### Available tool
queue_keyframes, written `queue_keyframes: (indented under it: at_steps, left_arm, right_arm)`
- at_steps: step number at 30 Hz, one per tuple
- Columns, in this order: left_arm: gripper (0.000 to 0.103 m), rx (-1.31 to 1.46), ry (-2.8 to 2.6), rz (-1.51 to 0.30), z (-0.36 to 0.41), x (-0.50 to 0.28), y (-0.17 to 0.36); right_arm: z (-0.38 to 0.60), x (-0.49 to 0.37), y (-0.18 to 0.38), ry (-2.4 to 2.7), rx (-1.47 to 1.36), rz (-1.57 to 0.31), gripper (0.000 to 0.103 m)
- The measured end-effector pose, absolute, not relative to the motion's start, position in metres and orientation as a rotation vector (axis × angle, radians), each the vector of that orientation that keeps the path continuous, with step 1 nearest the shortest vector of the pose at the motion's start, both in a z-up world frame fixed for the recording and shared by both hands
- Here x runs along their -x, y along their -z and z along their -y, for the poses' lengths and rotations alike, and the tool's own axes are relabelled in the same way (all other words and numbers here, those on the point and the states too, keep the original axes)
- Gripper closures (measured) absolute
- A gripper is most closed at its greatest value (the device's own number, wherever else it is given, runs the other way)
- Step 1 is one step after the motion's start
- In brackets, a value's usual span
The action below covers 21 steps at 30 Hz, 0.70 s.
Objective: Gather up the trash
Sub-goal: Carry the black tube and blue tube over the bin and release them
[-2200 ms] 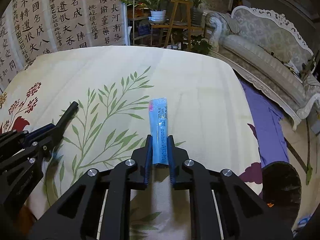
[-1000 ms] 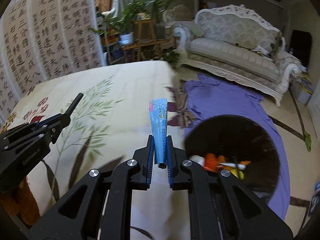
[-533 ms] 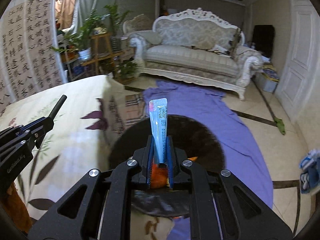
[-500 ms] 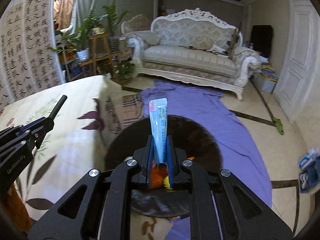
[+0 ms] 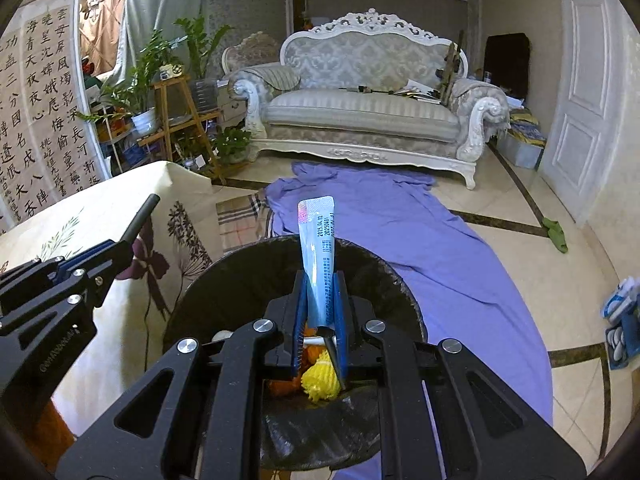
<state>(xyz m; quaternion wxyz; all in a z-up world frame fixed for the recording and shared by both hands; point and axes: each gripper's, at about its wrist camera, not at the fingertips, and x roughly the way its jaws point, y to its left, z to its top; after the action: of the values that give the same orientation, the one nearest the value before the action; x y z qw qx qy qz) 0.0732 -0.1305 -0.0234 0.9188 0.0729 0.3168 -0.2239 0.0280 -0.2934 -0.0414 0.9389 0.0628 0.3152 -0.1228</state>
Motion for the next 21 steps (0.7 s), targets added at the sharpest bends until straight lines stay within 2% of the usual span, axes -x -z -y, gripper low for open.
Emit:
queue_keyframes:
  at_steps: [4,6,7,8,10,11,14,19,21]
  left_arm:
    - [0.089,-0.149,0.457,-0.669,0.137,-0.081,0.028]
    - [0.087,-0.155,0.455,-0.681,0.140,-0.084,0.031]
    - [0.081,-0.159,0.456,-0.688,0.140,-0.083,0.033]
    - [0.068,-0.162,0.455,-0.692,0.142,-0.083,0.033]
    - [0.049,-0.157,0.446,-0.691,0.139,-0.084,0.034]
    - [0.044,-0.150,0.442,-0.689,0.138,-0.084,0.035]
    - [0.031,-0.140,0.432,-0.695,0.136,-0.084,0.035]
    - [0.028,-0.140,0.422,-0.692,0.133,-0.081,0.033]
    - [0.027,-0.141,0.422,-0.689,0.135,-0.081,0.033]
  right_arm:
    - [0.300,-0.033,0.048,0.256,-0.144,-0.656,0.090]
    - [0.301,-0.035,0.052,0.264,-0.148,-0.660,0.084]
    - [0.302,-0.037,0.053,0.266,-0.152,-0.660,0.084]
    - [0.303,-0.039,0.053,0.267,-0.158,-0.662,0.080]
    - [0.306,-0.039,0.056,0.275,-0.173,-0.665,0.072]
    - [0.308,-0.038,0.056,0.281,-0.180,-0.663,0.067]
    - [0.310,-0.038,0.056,0.294,-0.185,-0.663,0.064]
    - [0.314,-0.032,0.052,0.318,-0.187,-0.650,0.053]
    - [0.313,-0.027,0.049,0.332,-0.183,-0.637,0.042]
